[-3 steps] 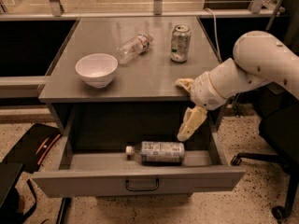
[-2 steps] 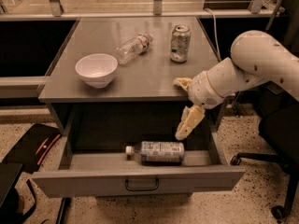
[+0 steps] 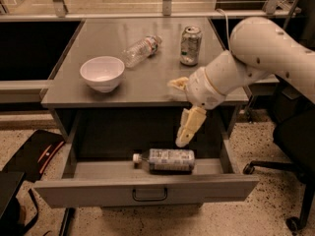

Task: Pick blue plastic bottle from top drawer and place on counter

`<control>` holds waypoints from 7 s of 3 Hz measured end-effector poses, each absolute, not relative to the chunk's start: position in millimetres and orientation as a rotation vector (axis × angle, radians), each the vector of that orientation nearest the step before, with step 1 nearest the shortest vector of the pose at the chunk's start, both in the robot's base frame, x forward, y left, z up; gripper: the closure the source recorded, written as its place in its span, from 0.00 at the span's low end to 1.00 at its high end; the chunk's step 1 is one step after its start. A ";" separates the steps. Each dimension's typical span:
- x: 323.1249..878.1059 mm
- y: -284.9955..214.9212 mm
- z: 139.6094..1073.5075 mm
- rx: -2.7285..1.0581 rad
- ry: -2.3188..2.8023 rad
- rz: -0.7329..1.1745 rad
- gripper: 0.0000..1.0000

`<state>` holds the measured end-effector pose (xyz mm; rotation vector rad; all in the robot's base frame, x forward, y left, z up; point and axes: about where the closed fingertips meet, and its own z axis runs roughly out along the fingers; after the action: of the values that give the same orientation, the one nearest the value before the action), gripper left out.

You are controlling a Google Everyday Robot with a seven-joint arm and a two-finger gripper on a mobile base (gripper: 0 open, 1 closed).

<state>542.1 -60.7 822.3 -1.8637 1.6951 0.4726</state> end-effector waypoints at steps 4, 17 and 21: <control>518.7 -12.3 869.9 -2.010 1.566 0.445 0.00; 458.4 -81.6 824.4 -1.918 1.455 0.634 0.00; 500.0 -94.6 745.1 -1.988 1.604 0.475 0.00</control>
Offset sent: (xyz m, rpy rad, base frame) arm -0.0244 0.0509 0.0534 -0.0436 -0.0545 0.1422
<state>500.0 -94.6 745.1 -1.9877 1.6041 0.4745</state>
